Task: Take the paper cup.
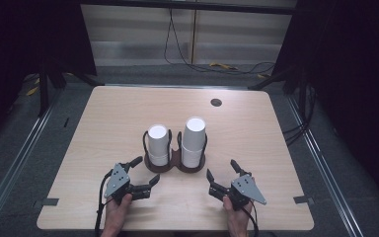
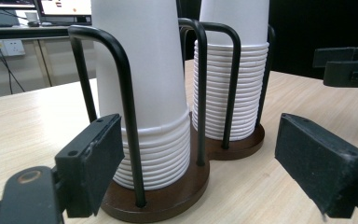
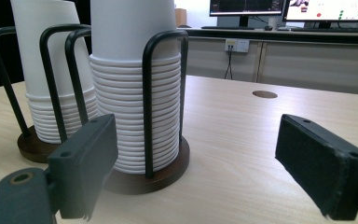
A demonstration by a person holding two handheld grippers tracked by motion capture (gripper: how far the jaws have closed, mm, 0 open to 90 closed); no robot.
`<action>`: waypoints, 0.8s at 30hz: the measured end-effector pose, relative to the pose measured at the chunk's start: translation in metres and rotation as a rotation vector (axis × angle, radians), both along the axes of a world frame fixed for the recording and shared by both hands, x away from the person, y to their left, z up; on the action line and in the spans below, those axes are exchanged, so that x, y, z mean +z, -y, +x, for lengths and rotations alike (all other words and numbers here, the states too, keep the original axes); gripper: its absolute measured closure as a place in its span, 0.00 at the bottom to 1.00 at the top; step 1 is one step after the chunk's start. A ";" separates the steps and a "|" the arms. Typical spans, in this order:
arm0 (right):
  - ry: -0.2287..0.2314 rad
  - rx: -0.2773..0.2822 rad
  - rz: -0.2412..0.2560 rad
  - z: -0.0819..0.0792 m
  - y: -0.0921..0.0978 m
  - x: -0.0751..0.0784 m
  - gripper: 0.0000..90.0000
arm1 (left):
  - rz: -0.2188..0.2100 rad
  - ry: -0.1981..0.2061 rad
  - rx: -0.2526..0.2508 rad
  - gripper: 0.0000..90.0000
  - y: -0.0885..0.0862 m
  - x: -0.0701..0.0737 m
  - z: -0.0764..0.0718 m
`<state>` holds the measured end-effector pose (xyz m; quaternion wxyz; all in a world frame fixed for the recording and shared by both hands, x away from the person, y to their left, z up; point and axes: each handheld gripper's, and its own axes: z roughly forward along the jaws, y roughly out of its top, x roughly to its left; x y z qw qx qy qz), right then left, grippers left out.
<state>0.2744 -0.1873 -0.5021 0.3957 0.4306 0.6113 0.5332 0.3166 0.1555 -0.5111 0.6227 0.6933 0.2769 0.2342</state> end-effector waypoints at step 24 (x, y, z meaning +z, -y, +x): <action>-0.019 0.003 0.005 0.002 0.001 0.001 0.14 | -0.045 -0.055 -0.036 0.17 -0.008 0.007 0.002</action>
